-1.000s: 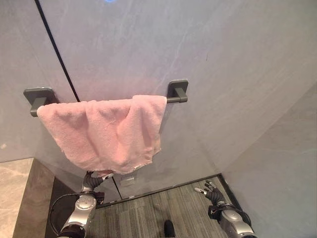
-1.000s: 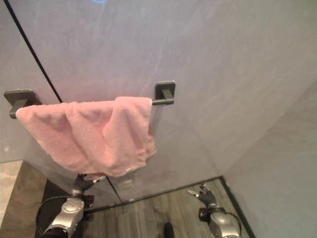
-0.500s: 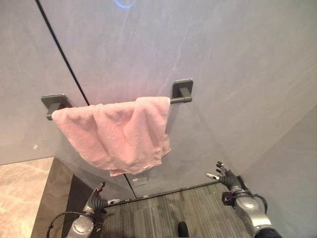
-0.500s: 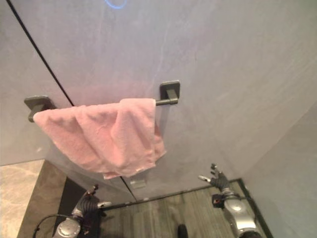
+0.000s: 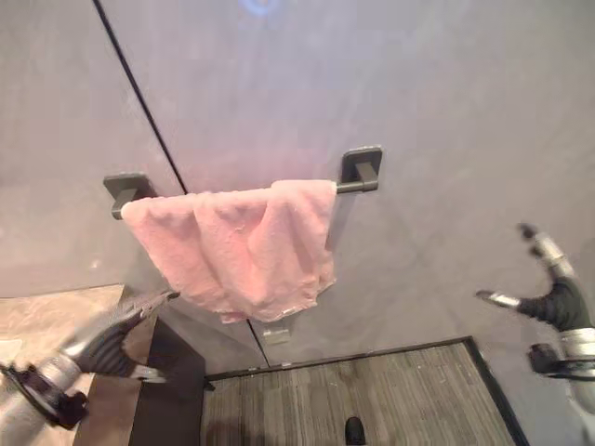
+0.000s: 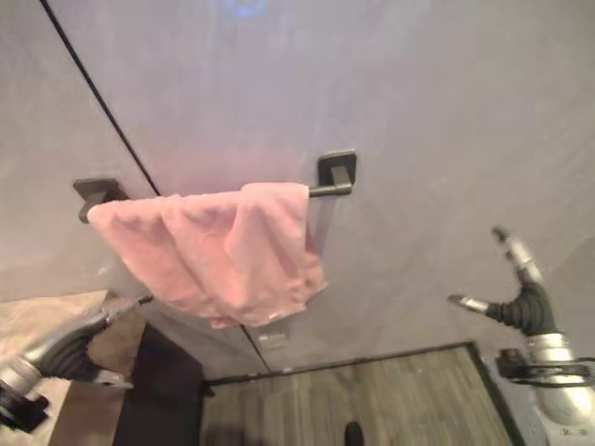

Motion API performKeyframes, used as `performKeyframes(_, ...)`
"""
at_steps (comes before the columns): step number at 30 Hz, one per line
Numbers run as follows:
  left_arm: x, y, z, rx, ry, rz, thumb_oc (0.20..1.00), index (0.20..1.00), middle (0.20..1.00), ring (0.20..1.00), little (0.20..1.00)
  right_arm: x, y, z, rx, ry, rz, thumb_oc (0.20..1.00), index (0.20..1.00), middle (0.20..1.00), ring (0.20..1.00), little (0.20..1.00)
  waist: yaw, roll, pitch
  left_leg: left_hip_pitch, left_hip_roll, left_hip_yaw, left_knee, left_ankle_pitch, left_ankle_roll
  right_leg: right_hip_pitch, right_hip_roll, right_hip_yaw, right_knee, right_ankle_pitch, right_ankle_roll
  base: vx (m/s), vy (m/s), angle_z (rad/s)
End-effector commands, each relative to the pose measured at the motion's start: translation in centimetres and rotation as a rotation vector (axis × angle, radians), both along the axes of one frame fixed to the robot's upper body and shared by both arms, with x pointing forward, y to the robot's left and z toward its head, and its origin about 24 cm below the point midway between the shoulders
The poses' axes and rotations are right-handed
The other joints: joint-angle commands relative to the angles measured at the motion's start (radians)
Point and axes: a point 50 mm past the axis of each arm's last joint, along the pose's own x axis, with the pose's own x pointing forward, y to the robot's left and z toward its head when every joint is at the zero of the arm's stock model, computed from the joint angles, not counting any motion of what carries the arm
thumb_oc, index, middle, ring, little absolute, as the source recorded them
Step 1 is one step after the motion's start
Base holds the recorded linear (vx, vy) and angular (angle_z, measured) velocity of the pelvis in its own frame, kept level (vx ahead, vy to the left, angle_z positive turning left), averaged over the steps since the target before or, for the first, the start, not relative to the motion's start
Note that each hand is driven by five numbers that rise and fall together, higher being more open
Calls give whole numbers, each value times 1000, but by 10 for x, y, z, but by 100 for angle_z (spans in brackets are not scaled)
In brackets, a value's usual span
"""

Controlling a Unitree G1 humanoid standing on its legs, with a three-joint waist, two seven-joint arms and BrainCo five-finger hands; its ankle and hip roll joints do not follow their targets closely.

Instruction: Put brush and paste in cup on sink, flatten towel.

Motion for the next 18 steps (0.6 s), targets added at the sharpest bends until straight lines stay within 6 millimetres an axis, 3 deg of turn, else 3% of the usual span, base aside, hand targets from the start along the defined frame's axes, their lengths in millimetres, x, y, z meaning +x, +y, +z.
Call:
performKeyframes(1,0,23,22,8,-240,91,1000,1000,1000,1000,1000,1,6,37,-138,-273,3,1000,1000,1000,1000,1000,2,-50,-15,-34,6,-14,11,31,-28,32,-64,-28,11,-8,84,-17,-10,16)
performKeyframes(3,-6,28,49,153,-440,119,1000,1000,1000,1000,1000,-9,19,57,-217,-413,27,1000,1000,1000,1000,1000,10,-59,-25,-33,5,-33,11,18,-30,45,-68,-44,9,-17,87,33,-5,39)
performKeyframes(5,-6,27,52,190,-490,112,1000,1000,1000,1000,1000,-9,25,60,-220,-449,52,1000,1000,1000,1000,1000,12,-62,-23,-33,4,-36,11,19,-31,47,-70,-47,9,-18,88,4,7,41)
performKeyframes(6,-4,26,57,193,-576,96,1000,1000,1000,1000,1000,-7,38,63,-204,-488,125,1000,1000,1000,1000,1000,20,-66,-23,-32,1,-37,11,20,-31,49,-73,-50,8,-17,88,-11,8,14)
performKeyframes(12,3,13,52,131,-602,21,1000,1000,1000,1000,1000,1,63,69,-295,-505,255,1000,1000,1000,1000,1000,31,-70,-21,-30,-2,-32,11,23,-31,51,-77,-47,8,-13,89,-7,6,0)
performKeyframes(18,18,-4,44,127,-580,-100,1000,1000,1000,1000,1000,24,93,68,-371,-444,450,1000,1000,1000,1000,1000,44,-71,-10,-37,-6,-22,11,30,-30,40,-83,-39,7,0,92,-17,18,-6)
